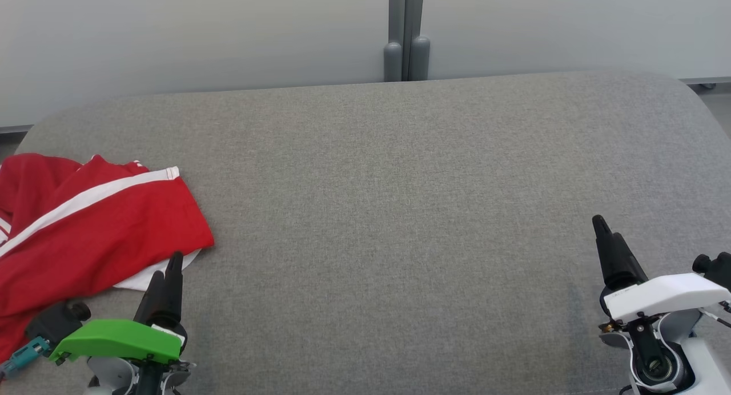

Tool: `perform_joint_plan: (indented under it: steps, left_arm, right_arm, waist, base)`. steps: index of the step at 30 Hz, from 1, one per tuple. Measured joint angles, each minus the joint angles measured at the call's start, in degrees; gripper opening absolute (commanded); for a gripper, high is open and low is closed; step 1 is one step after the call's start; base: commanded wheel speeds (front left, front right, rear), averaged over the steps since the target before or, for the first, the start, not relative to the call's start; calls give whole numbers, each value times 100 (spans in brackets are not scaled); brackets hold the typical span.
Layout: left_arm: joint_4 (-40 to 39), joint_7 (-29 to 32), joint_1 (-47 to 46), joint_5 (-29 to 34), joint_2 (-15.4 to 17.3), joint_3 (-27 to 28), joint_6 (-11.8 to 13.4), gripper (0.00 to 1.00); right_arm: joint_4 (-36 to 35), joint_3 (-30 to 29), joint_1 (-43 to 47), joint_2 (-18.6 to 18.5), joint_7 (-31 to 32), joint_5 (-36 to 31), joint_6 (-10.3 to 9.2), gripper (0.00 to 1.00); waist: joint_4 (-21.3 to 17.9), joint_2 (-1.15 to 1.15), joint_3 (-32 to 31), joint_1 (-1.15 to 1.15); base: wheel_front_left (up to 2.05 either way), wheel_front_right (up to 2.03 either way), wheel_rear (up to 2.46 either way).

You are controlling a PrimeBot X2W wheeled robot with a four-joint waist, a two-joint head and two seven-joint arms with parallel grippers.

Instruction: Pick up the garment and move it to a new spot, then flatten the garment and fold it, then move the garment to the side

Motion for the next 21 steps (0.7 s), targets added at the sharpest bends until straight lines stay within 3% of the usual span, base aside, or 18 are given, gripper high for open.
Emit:
perform_joint_plan:
  steps: [21]
  left_arm:
    - [-110, -383, 2, 1490, 35, -205, 154, 100]
  right_arm:
    - [-123, 394, 99, -157, -337, -1614, -293, 100]
  waist:
    - [32, 0, -13, 0]
  base:
    - [0, 0, 0]
